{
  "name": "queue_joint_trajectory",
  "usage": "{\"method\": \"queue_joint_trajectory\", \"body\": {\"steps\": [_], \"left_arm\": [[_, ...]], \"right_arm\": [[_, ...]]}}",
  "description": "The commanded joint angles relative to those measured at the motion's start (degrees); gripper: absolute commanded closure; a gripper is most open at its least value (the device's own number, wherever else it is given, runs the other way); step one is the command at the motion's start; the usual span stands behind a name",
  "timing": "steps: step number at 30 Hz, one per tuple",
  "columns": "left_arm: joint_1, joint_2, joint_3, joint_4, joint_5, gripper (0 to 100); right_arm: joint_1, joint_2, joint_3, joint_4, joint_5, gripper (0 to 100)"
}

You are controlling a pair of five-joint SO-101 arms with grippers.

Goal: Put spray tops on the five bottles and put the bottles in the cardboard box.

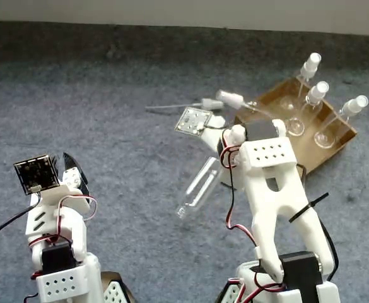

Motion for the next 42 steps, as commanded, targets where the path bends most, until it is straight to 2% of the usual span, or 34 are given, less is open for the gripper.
{"method": "queue_joint_trajectory", "body": {"steps": [1,9,12,16,19,28,38,42], "left_arm": [[0.9,-0.1,1.2,0.0,0.3,99],[0.9,-0.1,1.2,0.0,0.3,99],[0.9,-0.1,1.2,0.0,0.3,99],[0.9,-0.1,1.2,0.0,0.3,99],[0.9,-0.1,1.2,0.0,0.3,99],[0.9,-0.1,1.2,0.0,0.3,99],[0.9,-0.1,1.2,0.0,0.3,99],[0.9,-0.1,1.2,0.0,0.3,99]], "right_arm": [[-0.4,-2.8,-0.2,-1.3,9.4,53.4],[-0.8,-2.7,3.5,-1.5,21.1,53.4],[-1.7,-3.0,8.9,-8.2,25.0,53.4],[-3.0,-3.2,16.0,-23.0,25.1,53.4],[-4.8,-3.2,19.5,-28.6,25.1,53.4],[-11.8,-2.7,20.7,-29.1,25.4,53.4],[-14.5,-2.4,21.4,-29.1,25.2,53.4],[-18.2,2.6,22.9,-29.2,25.1,53.4]]}}
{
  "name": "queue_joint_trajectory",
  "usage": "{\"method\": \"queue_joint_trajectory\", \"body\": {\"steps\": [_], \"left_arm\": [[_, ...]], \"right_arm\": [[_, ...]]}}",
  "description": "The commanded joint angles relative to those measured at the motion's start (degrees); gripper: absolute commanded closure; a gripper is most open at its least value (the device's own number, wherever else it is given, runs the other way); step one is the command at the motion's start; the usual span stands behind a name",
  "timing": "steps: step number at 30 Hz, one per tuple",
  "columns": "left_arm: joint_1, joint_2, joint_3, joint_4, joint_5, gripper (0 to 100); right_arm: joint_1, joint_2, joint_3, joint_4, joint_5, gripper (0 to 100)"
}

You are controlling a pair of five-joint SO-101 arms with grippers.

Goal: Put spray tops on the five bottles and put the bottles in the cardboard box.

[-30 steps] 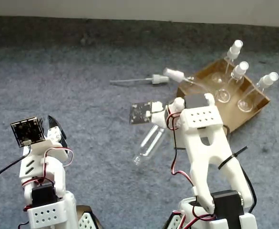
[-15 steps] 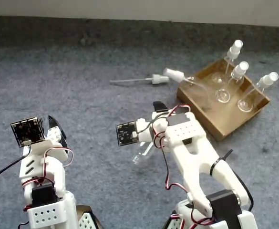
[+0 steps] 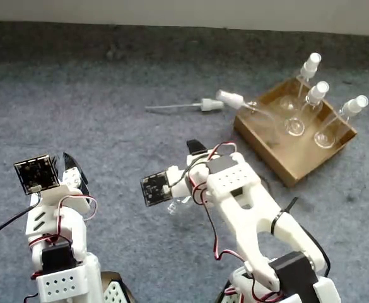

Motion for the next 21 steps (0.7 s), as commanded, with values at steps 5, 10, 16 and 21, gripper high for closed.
{"method": "queue_joint_trajectory", "body": {"steps": [5,10,16,21], "left_arm": [[0.9,-0.1,1.2,0.0,0.3,99],[0.9,-0.1,1.2,0.0,0.3,99],[0.9,-0.1,1.2,0.0,0.3,99],[0.9,-0.1,1.2,0.0,0.3,99]], "right_arm": [[-3.3,13.1,-5.2,-2.9,-6.0,53.4],[-3.1,19.8,-15.5,-2.8,-15.5,53.6],[-3.2,19.9,-19.2,-2.7,-22.6,71.7],[-3.3,19.9,-18.9,-1.5,-24.5,89.1]]}}
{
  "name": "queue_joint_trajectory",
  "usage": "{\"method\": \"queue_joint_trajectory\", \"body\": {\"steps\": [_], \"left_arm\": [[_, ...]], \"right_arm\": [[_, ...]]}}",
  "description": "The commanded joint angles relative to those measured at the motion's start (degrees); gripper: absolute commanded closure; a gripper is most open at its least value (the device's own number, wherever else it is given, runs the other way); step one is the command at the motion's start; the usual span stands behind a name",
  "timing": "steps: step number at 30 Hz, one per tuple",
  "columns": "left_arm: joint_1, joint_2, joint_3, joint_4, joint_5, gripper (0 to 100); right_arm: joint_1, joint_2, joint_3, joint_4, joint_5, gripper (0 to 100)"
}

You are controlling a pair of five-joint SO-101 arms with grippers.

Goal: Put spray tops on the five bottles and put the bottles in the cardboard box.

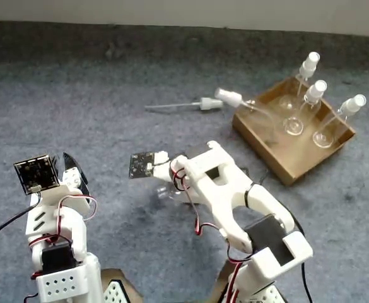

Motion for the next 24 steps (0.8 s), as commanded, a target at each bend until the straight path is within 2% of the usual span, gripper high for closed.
{"method": "queue_joint_trajectory", "body": {"steps": [1,7,12,21,24], "left_arm": [[0.9,-0.1,1.2,0.0,0.3,99],[0.9,-0.1,1.2,0.0,0.3,99],[0.9,-0.1,1.2,0.0,0.3,99],[0.9,-0.1,1.2,0.0,0.3,99],[0.9,-0.1,1.2,0.0,0.3,99]], "right_arm": [[-1.0,0.1,-4.4,1.1,-1.8,90.0],[-1.2,0.0,-4.8,16.7,-1.6,90.1],[-1.1,0.0,-4.5,24.0,-1.6,90.1],[-0.8,-6.1,-9.8,25.5,-1.7,90.1],[-0.7,-8.7,-12.7,19.7,-2.0,90.1]]}}
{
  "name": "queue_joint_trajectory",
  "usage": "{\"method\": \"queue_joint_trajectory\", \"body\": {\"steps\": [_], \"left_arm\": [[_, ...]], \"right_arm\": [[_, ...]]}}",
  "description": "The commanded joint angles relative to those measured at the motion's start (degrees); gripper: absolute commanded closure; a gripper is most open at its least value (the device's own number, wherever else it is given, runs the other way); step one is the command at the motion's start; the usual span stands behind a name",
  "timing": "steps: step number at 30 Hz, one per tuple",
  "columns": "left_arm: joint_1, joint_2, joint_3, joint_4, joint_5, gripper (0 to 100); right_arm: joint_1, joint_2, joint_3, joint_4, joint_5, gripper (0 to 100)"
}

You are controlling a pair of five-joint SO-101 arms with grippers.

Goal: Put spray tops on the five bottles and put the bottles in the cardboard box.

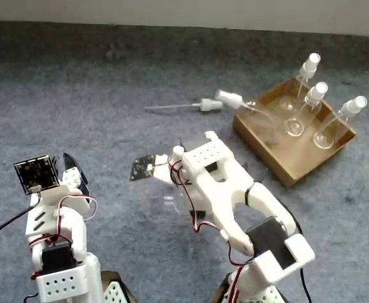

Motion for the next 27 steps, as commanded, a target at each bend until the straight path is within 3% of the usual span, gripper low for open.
{"method": "queue_joint_trajectory", "body": {"steps": [1,7,12,27], "left_arm": [[0.9,-0.1,1.2,0.0,0.3,99],[0.9,-0.1,1.2,0.0,0.3,99],[0.9,-0.1,1.2,0.0,0.3,99],[0.9,-0.1,1.2,0.0,0.3,99]], "right_arm": [[-0.1,-5.4,-5.3,-8.2,-0.9,90.1],[1.5,-3.5,0.1,-26.1,-1.0,90.1],[1.3,1.1,4.6,-34.6,-1.0,90.1],[-0.8,4.7,14.2,-34.9,-1.0,90.1]]}}
